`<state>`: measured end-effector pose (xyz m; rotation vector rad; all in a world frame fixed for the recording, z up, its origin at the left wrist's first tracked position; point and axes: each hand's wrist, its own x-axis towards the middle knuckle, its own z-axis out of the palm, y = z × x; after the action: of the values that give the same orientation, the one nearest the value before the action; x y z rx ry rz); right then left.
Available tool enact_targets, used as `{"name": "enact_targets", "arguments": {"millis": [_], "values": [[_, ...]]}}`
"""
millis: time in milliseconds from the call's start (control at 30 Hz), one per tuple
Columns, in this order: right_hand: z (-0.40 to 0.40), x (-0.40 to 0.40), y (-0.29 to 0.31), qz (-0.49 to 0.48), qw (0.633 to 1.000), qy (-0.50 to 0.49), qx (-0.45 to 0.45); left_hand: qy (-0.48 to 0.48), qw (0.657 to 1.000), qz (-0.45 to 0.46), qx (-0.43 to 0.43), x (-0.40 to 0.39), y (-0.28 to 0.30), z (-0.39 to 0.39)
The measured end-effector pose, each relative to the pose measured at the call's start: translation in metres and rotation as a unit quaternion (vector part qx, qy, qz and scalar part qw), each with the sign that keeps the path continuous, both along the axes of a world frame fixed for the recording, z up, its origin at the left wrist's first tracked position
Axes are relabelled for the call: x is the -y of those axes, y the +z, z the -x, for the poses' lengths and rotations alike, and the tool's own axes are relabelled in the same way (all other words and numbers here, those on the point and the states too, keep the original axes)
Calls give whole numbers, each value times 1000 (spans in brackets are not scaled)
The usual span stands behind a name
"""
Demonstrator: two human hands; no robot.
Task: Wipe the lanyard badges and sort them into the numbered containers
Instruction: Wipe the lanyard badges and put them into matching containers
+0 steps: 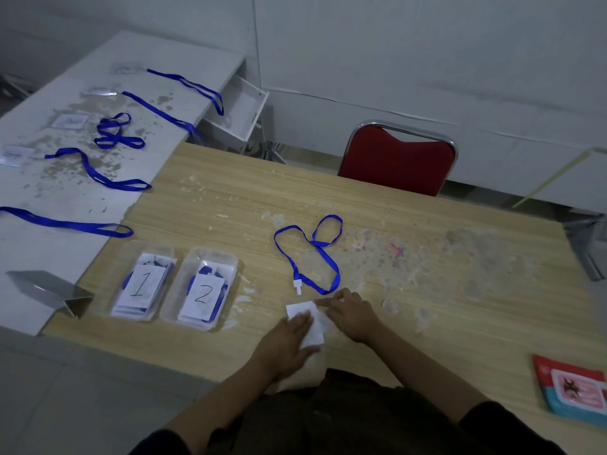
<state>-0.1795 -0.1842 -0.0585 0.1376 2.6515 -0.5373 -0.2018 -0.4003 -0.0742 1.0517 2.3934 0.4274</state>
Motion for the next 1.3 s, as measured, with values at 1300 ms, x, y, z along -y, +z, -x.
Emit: {"name": "enact_targets", "arguments": {"millis": [1300], "values": [[1,0,3,13,1000,-17,16,-9,1000,8,-15,1,-8,6]]}}
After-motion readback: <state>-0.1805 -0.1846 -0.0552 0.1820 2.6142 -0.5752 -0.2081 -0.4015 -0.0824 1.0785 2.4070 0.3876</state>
